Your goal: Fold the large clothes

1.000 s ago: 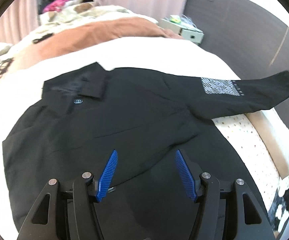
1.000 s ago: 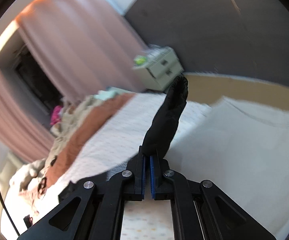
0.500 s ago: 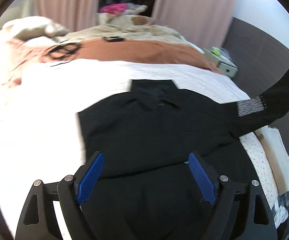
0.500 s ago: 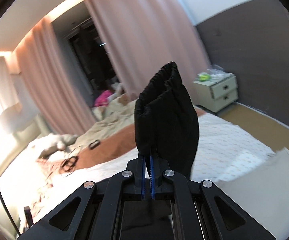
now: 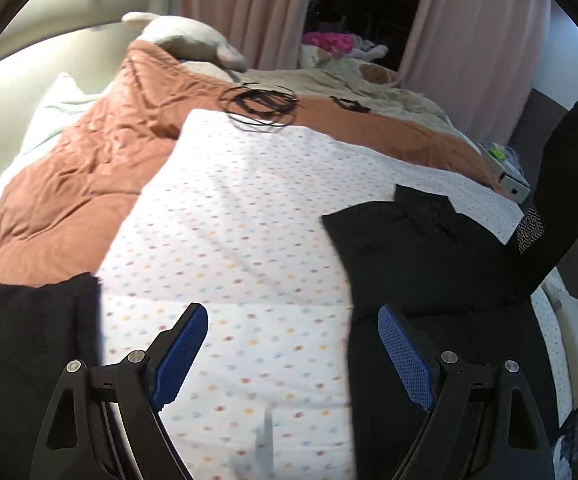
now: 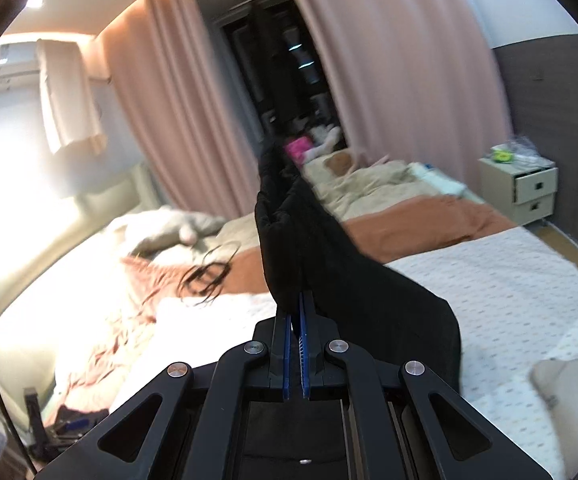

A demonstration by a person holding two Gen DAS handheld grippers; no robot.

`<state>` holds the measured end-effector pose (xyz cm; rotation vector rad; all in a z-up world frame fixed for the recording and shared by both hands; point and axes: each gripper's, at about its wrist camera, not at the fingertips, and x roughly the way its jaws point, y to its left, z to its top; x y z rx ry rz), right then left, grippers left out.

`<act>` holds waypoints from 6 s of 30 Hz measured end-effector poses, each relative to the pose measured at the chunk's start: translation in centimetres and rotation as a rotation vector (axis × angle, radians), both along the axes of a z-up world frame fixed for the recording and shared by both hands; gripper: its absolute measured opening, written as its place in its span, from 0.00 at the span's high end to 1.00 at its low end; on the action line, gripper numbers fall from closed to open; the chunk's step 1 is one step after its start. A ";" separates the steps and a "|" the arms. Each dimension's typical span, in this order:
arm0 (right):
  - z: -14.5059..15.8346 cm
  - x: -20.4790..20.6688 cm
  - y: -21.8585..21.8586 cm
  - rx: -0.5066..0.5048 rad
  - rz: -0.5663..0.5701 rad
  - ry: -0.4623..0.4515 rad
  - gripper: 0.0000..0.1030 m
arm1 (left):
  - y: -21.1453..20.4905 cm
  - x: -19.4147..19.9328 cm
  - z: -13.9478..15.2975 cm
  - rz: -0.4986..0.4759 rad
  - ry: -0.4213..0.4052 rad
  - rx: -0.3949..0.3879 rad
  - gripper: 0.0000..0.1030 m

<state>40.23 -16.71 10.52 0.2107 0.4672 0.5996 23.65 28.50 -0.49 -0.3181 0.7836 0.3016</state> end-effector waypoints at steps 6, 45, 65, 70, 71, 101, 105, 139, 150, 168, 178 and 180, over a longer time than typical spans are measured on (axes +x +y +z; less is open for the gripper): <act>-3.0 0.5 7.0 -0.048 0.070 0.044 0.96 | 4.8 -4.3 -1.1 0.078 0.003 -0.003 0.15; -20.0 -2.4 15.5 -0.382 0.283 0.318 0.40 | 0.6 -7.8 -8.0 0.052 0.014 -0.147 0.15; -20.6 -5.6 -6.5 -0.324 0.040 0.378 0.40 | -8.8 -8.3 -11.0 -0.036 0.058 -0.245 0.25; -22.4 -6.6 -11.0 -0.296 -0.005 0.416 0.40 | -10.9 -8.8 -12.8 -0.050 0.086 -0.295 0.42; -22.8 -6.9 -11.7 -0.294 -0.011 0.421 0.40 | -11.3 -8.9 -13.1 -0.054 0.094 -0.302 0.45; -34.3 -16.9 -26.0 0.169 0.074 0.648 0.50 | -15.9 -15.9 -18.3 -0.135 0.116 -0.636 0.72; -35.1 -17.7 -26.9 0.215 0.103 0.671 0.51 | -15.8 -16.4 -18.6 -0.136 0.100 -0.665 0.72; -28.1 -17.6 -23.5 0.416 0.149 0.478 0.94 | -14.2 -18.5 -12.3 -0.217 -0.196 -0.690 0.99; -21.9 -22.0 -23.7 0.456 0.221 0.371 0.94 | -13.6 -24.3 -5.2 -0.211 -0.345 -0.690 0.99; -12.6 -30.9 -24.9 0.512 0.395 0.172 0.94 | -15.0 -34.2 6.3 -0.245 -0.533 -0.616 0.98; -12.1 -28.8 -24.0 0.463 0.344 0.159 0.94 | -13.8 -30.6 6.5 -0.214 -0.507 -0.597 0.98; -12.2 -27.6 -23.7 0.457 0.324 0.165 0.94 | -13.5 -29.1 6.4 -0.198 -0.497 -0.580 0.98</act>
